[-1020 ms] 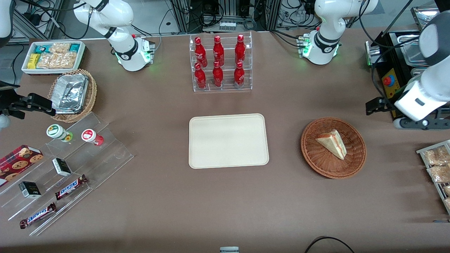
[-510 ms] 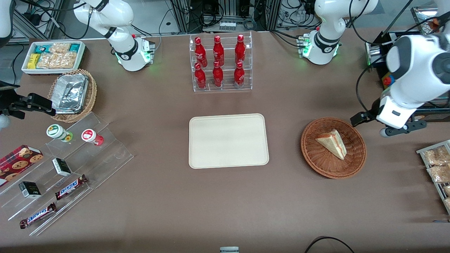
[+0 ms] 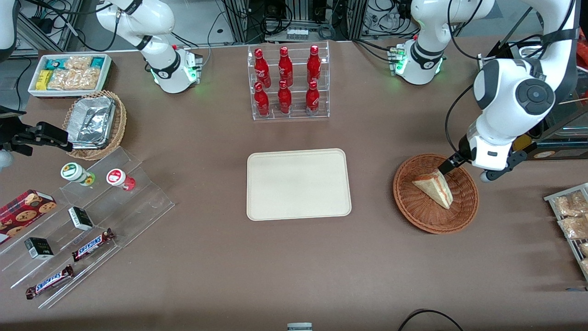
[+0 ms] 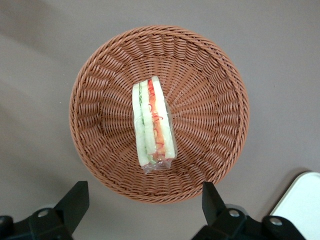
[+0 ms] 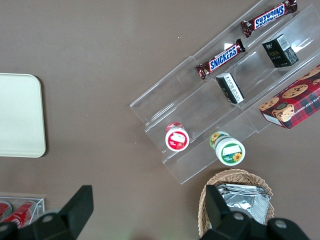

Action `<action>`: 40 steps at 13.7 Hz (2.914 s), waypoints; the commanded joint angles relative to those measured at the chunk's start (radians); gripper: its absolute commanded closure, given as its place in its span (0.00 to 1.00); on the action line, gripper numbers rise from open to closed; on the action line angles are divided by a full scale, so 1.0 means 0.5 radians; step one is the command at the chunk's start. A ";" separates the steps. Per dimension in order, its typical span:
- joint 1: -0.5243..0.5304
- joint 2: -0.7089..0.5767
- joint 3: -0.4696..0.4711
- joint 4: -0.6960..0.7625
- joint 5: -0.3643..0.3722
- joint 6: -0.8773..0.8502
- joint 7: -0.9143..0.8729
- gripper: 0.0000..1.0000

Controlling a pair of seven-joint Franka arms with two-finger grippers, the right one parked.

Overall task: Place sandwich from basket to tray
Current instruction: 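Lower the open left gripper around the sandwich and close it, then lift the sandwich and carry it with the left gripper over the tray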

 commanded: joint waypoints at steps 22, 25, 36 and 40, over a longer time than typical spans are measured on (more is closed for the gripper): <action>0.005 0.466 0.027 -0.198 0.005 0.685 -0.138 0.12; 0.005 0.451 0.027 -0.198 0.005 0.667 -0.178 1.00; -0.063 0.322 -0.034 0.276 0.002 -0.158 -0.175 1.00; -0.234 0.328 -0.043 0.375 -0.001 -0.229 -0.061 1.00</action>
